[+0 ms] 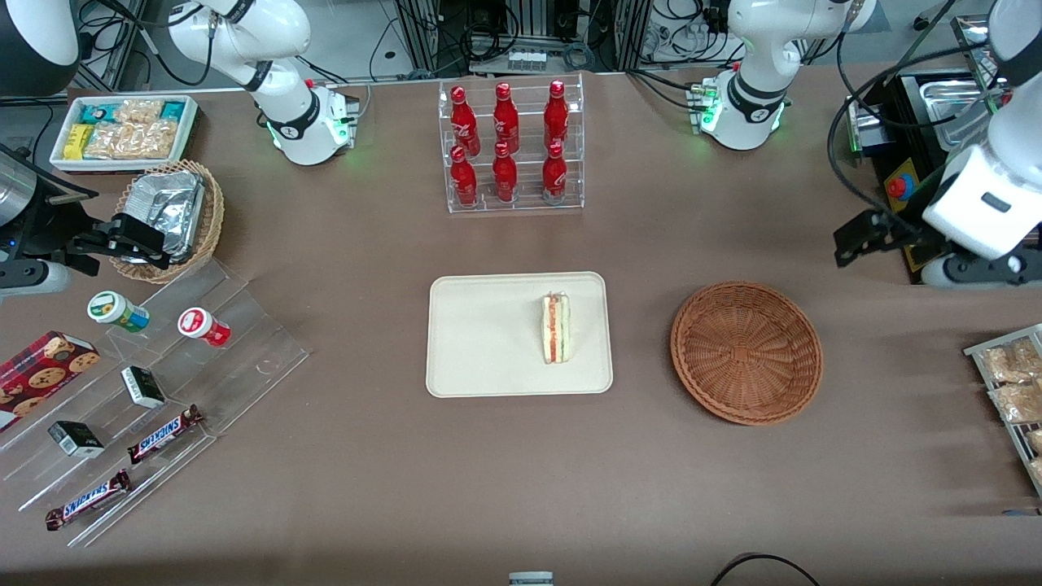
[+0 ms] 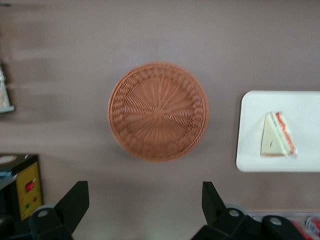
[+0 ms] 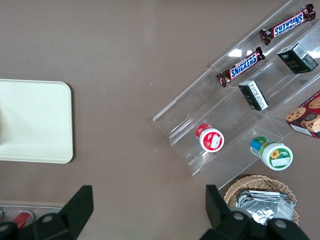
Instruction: Place sandwich from basket to tray
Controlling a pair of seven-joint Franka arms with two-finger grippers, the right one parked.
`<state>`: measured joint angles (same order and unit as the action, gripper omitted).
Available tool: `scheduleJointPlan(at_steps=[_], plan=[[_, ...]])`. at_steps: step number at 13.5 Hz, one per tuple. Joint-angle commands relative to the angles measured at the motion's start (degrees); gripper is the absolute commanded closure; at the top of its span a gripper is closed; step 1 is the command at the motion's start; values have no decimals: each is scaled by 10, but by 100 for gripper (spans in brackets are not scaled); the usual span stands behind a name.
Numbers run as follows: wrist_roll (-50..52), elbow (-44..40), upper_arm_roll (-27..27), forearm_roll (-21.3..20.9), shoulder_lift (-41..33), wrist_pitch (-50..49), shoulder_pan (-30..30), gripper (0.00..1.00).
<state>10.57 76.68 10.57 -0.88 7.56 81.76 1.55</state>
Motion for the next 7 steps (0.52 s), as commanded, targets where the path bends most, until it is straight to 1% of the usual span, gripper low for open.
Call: scheduleJointPlan(at_steps=[1,2,4,7], plan=[[-19,-14,-24,1,-24,-59,-8,0],[-18,-15,-26,-1,-32,-75,-14,0],[-20,-13,-24,-30,-35,-100,-27,0],[-20,-7,-24,-30,-32,-102,-30,0]])
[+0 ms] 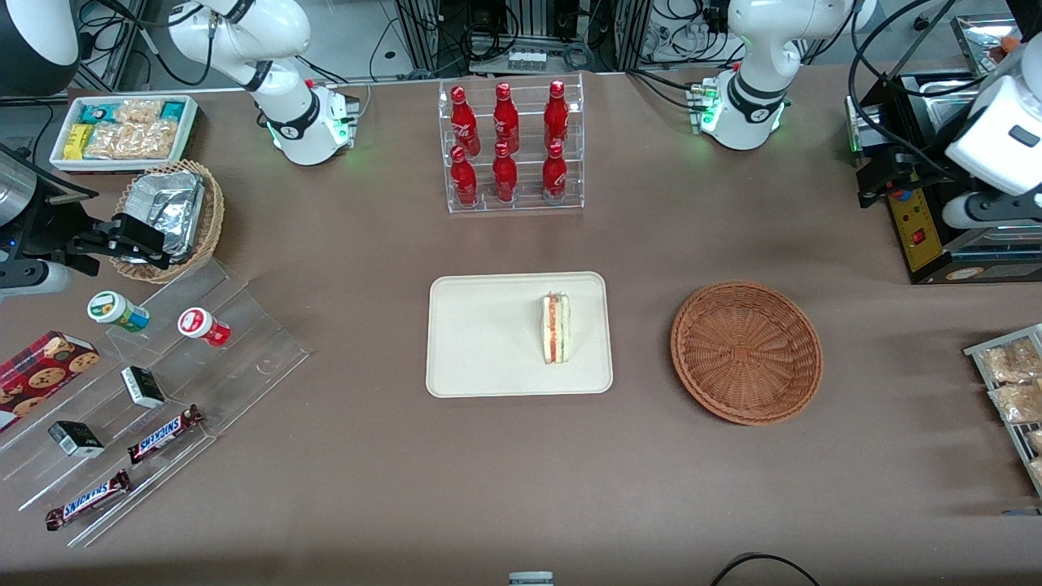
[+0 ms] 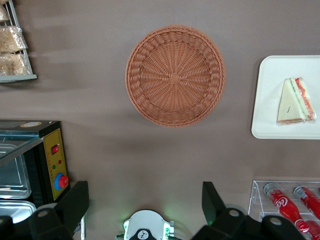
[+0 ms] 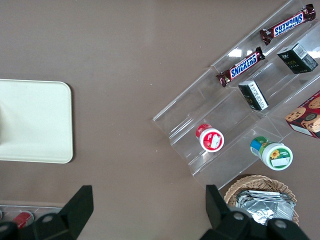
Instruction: Place sandwich from basket to tray
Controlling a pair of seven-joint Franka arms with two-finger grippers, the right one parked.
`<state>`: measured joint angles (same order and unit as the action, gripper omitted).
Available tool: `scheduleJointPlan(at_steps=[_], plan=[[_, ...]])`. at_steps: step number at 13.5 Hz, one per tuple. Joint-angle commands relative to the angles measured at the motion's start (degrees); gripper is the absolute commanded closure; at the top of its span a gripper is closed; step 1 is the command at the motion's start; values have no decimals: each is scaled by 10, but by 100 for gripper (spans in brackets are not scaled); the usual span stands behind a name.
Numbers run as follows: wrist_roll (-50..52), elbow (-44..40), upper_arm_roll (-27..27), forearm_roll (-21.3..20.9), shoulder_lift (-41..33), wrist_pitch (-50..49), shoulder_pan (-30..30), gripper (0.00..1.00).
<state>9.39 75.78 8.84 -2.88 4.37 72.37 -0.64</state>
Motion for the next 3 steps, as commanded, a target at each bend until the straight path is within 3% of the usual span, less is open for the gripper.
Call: scheduleJointPlan(at_steps=[1,3], plan=[[-7,6,-7,-11,-2,-9,-9,0],[-8,18,-7,-12,-9,-11,-8,0]])
